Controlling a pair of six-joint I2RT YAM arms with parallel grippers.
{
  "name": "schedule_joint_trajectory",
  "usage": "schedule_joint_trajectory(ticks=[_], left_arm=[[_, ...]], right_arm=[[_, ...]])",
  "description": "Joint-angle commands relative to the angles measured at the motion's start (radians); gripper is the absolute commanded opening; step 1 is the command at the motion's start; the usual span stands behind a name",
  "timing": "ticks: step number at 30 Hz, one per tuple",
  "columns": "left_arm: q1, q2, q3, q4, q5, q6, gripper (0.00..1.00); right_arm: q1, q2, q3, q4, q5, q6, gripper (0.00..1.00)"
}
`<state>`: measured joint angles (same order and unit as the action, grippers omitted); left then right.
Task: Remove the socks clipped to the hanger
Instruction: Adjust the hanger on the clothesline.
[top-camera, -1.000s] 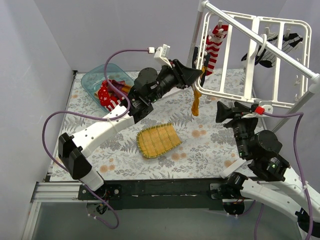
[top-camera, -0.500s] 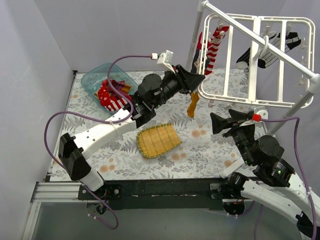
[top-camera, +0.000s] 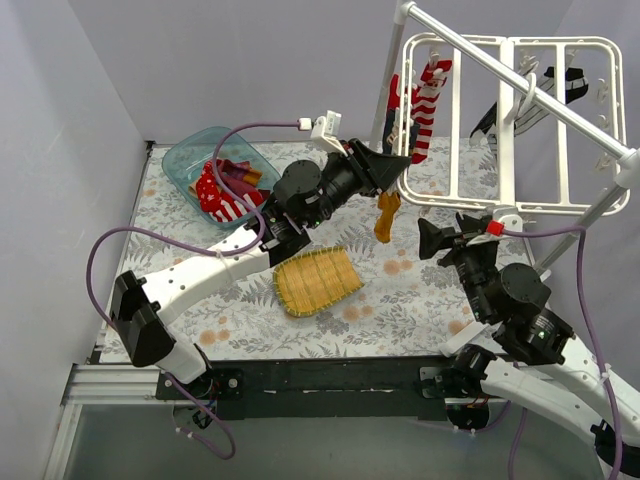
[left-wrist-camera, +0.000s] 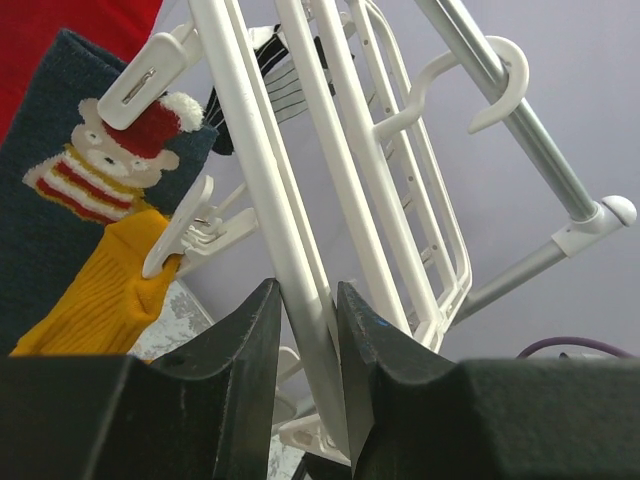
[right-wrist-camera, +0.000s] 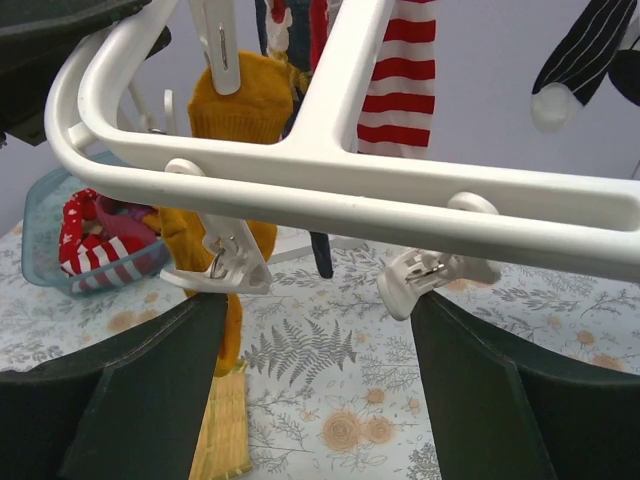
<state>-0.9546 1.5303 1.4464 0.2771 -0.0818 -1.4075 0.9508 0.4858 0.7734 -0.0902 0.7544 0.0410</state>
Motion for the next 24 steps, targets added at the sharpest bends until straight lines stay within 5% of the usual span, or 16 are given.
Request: schedule_joint_trajectory(ticks=[1, 10, 24], left_arm=[[-0.032, -0.055, -0.011, 0.02, 0.033, 0.019, 0.08], [-0.058, -0.059, -0.046, 0.019, 0.037, 0.021, 0.13], [-0.069, -0.073, -0.081, 0.027, 0.051, 0.051, 0.24]], right_arm=[[-0.001, 0.023, 0.043, 0.119, 0.036, -0.038, 0.81], [-0.001, 0.048, 0.05, 0.173, 0.014, -0.067, 0.8], [-0.003, -0.004, 0.052, 0.149, 0.111, -0.05, 0.36]])
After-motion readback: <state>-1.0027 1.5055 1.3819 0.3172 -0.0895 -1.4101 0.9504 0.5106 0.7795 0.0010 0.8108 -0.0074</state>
